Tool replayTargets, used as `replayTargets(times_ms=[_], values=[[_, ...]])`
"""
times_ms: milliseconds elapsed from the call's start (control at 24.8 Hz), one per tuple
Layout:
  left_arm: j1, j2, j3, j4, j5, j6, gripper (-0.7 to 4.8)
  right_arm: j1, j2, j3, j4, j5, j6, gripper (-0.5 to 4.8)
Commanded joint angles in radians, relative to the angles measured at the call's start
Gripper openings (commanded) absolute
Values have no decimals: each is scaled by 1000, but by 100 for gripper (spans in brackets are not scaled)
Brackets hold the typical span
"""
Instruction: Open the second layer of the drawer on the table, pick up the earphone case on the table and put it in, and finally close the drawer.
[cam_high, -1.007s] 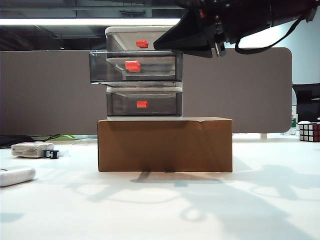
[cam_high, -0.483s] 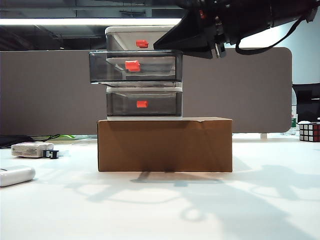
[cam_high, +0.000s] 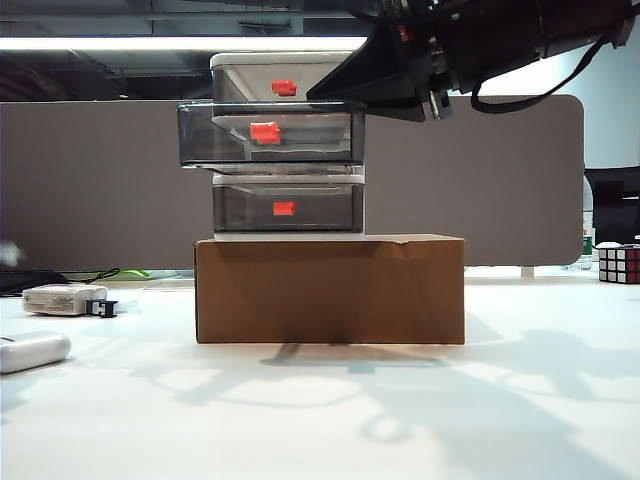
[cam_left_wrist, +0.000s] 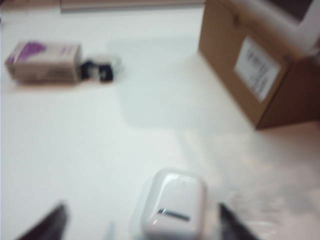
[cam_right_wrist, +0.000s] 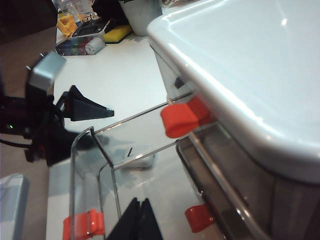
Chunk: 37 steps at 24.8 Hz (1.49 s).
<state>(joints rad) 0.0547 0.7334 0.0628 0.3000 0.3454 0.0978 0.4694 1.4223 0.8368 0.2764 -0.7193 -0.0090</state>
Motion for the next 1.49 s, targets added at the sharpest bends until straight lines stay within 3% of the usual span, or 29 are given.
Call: replayTargets(times_ms=[40, 81, 201, 322, 604, 685, 765, 1007, 1087, 1248, 1369, 1490], values=[[-3, 158, 2, 187, -8, 46, 450, 0, 2, 1, -10, -5, -4, -5], [-3, 198, 3, 230, -8, 49, 473, 0, 2, 1, -12, -6, -4, -5], [-3, 385, 5, 417, 57, 61, 476, 0, 2, 0, -23, -5, -17, -5], [-3, 529, 5, 484, 95, 96, 475, 0, 2, 0, -35, -5, -23, -5], [-4, 690, 23, 532, 149, 228, 455, 0, 2, 0, -41, -5, -26, -5], [-4, 723, 44, 533, 149, 228, 444, 0, 2, 0, -42, -5, -26, -5], [-4, 751, 72, 531, 158, 228, 400, 0, 2, 0, -42, -5, -26, -5], [-4, 822, 119, 524, 198, 228, 384, 0, 2, 0, -41, -4, -31, -5], [-4, 833, 119, 486, 215, 230, 316, 0, 2, 0, -42, -4, -45, -5], [-4, 833, 119, 427, 220, 271, 268, 0, 2, 0, -42, 3, -45, -5], [-4, 834, 119, 410, 225, 271, 141, 0, 2, 0, -42, 3, -45, -5], [-4, 834, 119, 417, 265, 285, 110, 0, 2, 0, -43, 3, -45, -5]])
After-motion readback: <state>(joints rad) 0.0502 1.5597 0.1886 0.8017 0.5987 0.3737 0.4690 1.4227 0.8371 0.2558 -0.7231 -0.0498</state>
